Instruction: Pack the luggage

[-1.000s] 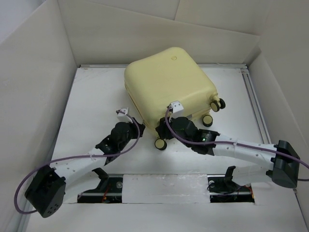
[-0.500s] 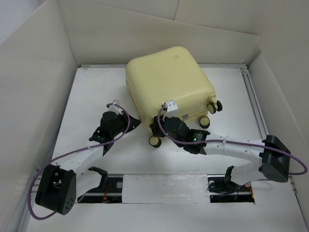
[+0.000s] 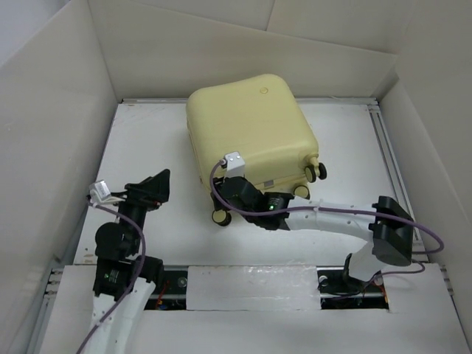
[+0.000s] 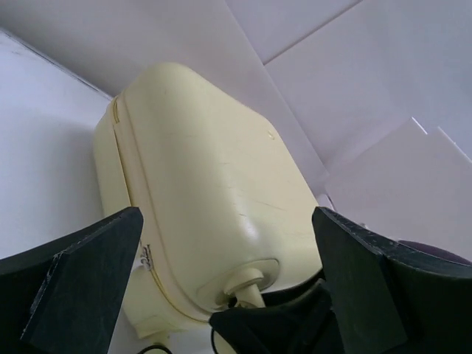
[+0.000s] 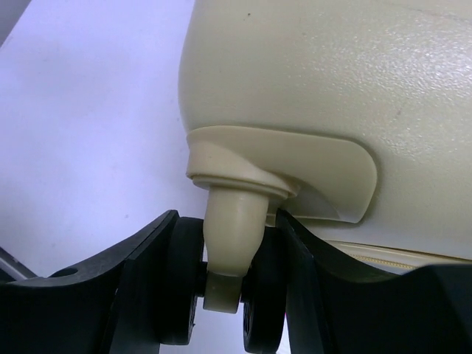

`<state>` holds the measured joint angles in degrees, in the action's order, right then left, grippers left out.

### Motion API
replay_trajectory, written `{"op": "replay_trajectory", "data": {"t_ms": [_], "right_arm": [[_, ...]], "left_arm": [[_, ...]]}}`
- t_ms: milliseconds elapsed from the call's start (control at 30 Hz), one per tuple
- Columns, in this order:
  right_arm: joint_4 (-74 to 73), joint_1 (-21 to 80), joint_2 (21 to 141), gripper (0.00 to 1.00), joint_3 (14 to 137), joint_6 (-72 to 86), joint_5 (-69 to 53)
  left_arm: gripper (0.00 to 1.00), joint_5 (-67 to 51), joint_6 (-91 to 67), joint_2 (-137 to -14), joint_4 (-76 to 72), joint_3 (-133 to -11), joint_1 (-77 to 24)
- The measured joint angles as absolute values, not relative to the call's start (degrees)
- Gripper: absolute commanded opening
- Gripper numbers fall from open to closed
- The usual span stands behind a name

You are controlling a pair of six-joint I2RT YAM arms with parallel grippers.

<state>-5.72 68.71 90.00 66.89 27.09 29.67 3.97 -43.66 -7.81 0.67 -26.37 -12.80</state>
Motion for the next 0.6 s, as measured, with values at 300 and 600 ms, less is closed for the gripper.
{"op": "replay_trajectory", "data": {"t_ms": [300, 600], "right_arm": [[-9.4, 73.6, 87.0, 1.0, 69.7, 25.6, 30.5], [-9.5, 80.9, 59.3, 1.0, 71.4, 23.2, 34.3]], "left_arm": [[1.0, -0.6, -39.8, -11.2, 17.2, -43.5, -12.8], [1.0, -7.6, -37.9, -11.5, 25.8, -57.5, -12.8]]}}
